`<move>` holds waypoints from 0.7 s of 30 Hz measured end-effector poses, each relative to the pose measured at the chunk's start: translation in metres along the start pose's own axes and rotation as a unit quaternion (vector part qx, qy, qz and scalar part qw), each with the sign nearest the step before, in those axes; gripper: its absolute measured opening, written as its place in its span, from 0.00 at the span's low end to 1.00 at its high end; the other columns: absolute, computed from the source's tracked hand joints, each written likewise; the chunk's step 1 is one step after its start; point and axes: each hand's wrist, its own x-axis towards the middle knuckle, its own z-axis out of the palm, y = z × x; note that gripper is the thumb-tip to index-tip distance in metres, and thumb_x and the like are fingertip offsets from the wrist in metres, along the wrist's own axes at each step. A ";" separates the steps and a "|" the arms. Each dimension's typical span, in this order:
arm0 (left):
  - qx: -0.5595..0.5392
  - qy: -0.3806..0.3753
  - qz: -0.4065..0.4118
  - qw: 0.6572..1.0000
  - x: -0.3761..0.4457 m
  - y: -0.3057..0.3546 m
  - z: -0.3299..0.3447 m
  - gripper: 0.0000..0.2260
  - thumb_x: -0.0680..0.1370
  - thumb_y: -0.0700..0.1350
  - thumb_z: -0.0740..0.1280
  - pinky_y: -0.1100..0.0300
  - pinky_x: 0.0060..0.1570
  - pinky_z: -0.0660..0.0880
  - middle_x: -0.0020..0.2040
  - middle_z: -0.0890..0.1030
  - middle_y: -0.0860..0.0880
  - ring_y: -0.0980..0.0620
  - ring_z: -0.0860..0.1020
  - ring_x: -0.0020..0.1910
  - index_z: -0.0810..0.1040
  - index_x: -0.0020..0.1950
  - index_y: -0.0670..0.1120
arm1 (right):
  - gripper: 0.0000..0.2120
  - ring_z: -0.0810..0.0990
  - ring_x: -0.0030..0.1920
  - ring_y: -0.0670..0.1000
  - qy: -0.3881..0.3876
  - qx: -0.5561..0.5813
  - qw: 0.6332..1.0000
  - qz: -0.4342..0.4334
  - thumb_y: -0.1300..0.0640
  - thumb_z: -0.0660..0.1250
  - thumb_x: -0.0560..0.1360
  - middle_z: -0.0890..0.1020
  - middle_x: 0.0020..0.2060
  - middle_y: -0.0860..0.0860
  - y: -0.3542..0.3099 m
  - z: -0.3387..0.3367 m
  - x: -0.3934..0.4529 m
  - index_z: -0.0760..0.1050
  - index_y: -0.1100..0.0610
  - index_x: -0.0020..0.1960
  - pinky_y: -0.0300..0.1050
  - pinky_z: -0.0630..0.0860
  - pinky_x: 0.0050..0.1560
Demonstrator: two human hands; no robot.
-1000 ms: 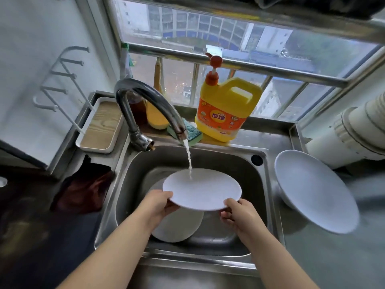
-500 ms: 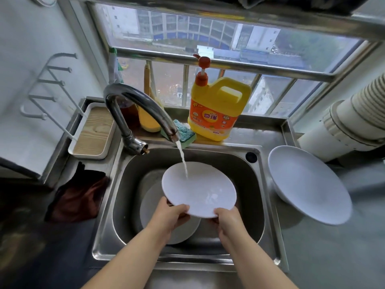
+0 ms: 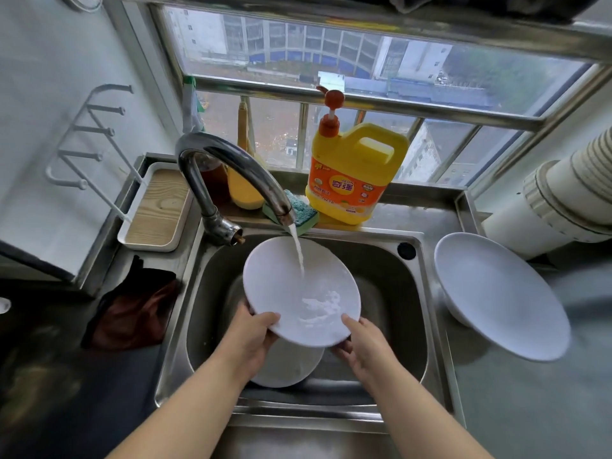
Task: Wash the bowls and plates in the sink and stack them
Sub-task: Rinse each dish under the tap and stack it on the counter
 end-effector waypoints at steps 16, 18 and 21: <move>0.104 -0.038 -0.061 0.992 0.004 0.024 -0.019 0.17 0.77 0.29 0.57 0.56 0.38 0.79 0.58 0.78 0.38 0.43 0.78 0.52 0.70 0.65 0.37 | 0.24 0.77 0.59 0.55 -0.009 -0.086 0.994 -0.062 0.61 0.62 0.80 0.75 0.64 0.55 -0.029 -0.028 0.003 0.62 0.54 0.74 0.50 0.76 0.54; 0.064 -0.026 -0.043 0.997 0.002 0.016 -0.016 0.22 0.75 0.26 0.58 0.55 0.41 0.79 0.61 0.76 0.39 0.42 0.77 0.56 0.68 0.68 0.40 | 0.28 0.78 0.57 0.55 -0.004 -0.018 0.999 -0.029 0.59 0.62 0.79 0.72 0.67 0.57 -0.021 -0.024 0.003 0.56 0.56 0.76 0.49 0.77 0.52; -0.003 0.001 -0.019 1.000 -0.007 -0.004 -0.006 0.27 0.74 0.24 0.59 0.55 0.42 0.77 0.58 0.77 0.44 0.44 0.76 0.55 0.68 0.67 0.47 | 0.23 0.82 0.53 0.57 -0.042 -0.002 0.999 0.005 0.60 0.62 0.80 0.78 0.60 0.56 -0.003 -0.016 -0.003 0.62 0.54 0.73 0.53 0.81 0.51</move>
